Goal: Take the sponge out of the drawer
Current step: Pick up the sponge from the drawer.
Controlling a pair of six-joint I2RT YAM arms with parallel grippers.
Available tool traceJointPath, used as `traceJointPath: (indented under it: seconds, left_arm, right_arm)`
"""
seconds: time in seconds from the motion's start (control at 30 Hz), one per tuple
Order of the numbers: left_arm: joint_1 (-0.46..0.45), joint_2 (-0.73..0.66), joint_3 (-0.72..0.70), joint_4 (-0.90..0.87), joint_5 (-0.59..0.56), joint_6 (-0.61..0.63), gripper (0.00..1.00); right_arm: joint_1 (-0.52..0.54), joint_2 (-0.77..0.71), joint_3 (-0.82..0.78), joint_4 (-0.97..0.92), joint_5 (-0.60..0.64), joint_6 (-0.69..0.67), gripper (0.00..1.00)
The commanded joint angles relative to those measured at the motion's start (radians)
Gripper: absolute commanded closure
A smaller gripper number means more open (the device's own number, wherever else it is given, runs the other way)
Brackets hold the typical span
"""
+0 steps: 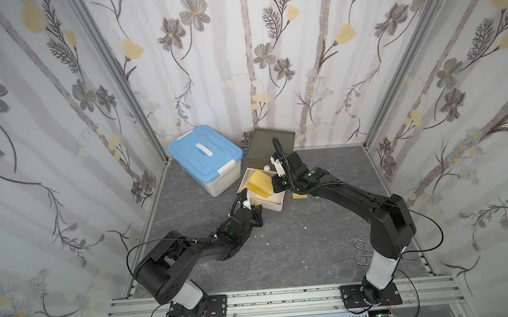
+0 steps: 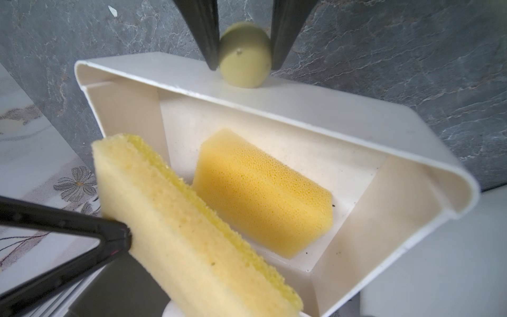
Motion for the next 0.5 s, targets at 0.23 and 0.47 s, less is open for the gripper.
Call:
traceJointPath:
  seconds: [0.23,0.47]
  left_arm:
    - [0.002,0.006,0.001,-0.007,-0.041,-0.021,0.79]
    - [0.002,0.010,0.007,-0.015,-0.035,-0.020,0.79]
  right_arm:
    - [-0.003,-0.116,-0.052,0.017,0.091,-0.025,1.00]
    - [-0.014,-0.258,-0.110,0.017,0.154,-0.033,1.00]
